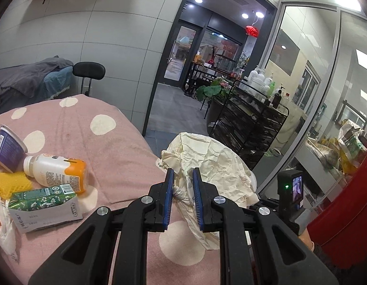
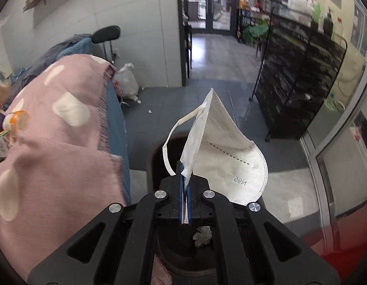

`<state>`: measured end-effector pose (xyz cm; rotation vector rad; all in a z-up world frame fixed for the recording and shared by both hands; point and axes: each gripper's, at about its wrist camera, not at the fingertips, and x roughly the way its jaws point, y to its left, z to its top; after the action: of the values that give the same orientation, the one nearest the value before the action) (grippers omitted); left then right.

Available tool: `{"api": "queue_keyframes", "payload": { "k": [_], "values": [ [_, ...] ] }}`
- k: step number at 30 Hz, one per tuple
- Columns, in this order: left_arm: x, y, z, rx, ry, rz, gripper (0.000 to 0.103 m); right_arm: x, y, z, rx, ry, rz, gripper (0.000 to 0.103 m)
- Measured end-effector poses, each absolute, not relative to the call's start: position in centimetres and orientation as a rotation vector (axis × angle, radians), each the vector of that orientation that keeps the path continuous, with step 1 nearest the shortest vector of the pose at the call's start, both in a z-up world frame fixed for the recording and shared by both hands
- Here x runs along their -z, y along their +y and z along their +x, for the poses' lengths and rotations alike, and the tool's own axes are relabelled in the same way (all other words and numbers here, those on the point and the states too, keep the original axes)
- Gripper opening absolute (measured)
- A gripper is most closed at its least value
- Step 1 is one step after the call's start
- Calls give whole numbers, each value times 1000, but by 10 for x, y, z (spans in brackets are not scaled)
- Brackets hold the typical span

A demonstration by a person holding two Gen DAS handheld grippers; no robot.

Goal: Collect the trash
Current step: 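Carry the mask and paper to the black bin and release both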

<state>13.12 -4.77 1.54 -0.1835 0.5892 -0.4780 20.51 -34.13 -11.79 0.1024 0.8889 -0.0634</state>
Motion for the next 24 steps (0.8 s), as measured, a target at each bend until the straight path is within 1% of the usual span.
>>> {"api": "queue_keyframes", "payload": {
  "k": [7, 13, 15, 16, 17, 18, 19, 20, 24],
  "values": [
    [-9, -69, 134, 513, 610, -147, 17, 172, -369, 225, 120, 1009, 206, 3],
    [-4, -90, 136, 544, 634, -131, 17, 198, -376, 232, 144, 1051, 236, 4],
    [-2, -95, 136, 553, 637, -122, 17, 206, -381, 233, 160, 1076, 265, 6],
    [-2, -98, 136, 559, 640, -116, 17, 209, -382, 231, 161, 1082, 279, 11],
    [-1, -101, 136, 563, 642, -111, 17, 211, -383, 229, 162, 1086, 293, 22],
    [0, -104, 137, 568, 644, -105, 17, 213, -384, 227, 170, 1086, 296, 30],
    [2, -106, 137, 572, 647, -100, 17, 213, -385, 224, 184, 1078, 295, 51],
    [3, -108, 138, 577, 653, -97, 17, 211, -386, 221, 193, 1060, 296, 63],
    [10, -118, 141, 603, 675, -91, 17, 211, -391, 212, 211, 1046, 309, 63]
  ]
}}
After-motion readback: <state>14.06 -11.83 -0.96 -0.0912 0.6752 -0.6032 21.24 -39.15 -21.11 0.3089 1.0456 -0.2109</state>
